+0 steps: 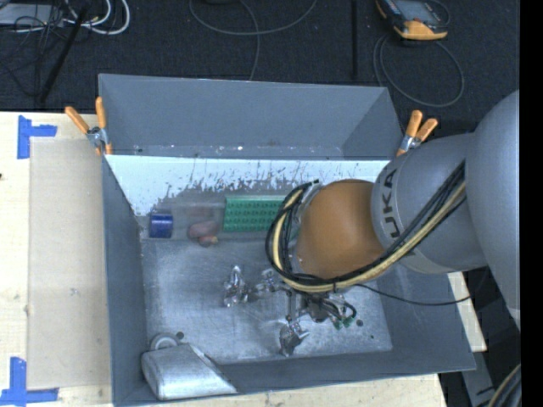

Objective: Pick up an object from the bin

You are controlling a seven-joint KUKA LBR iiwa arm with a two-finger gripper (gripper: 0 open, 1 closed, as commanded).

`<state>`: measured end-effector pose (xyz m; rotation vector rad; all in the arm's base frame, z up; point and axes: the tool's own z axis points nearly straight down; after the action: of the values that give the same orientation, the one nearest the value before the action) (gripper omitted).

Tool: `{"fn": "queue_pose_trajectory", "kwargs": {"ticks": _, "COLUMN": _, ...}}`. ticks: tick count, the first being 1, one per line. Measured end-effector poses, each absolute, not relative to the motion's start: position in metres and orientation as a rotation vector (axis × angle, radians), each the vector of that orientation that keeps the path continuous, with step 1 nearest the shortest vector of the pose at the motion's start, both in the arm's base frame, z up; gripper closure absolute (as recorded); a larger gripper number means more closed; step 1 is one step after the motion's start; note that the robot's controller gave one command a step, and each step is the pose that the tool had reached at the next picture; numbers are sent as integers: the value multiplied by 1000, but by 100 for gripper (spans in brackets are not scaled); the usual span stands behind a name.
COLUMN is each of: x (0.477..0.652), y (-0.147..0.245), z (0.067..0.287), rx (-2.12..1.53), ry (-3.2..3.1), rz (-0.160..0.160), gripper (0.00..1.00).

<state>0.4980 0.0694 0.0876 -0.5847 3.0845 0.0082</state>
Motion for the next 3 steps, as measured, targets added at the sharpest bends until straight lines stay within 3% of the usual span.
{"fn": "queue_pose_trajectory", "kwargs": {"ticks": 1, "x": 536, "y": 12, "z": 119, "rx": -690, "ry": 3060, "rz": -5, "gripper": 0}}
{"fn": "queue_pose_trajectory", "kwargs": {"ticks": 2, "x": 563, "y": 115, "z": 99, "rx": -765, "ry": 3044, "rz": 7, "gripper": 0}}
{"fn": "queue_pose_trajectory", "kwargs": {"ticks": 3, "x": 563, "y": 111, "z": 100, "rx": -761, "ry": 3047, "rz": 2, "gripper": 100}}
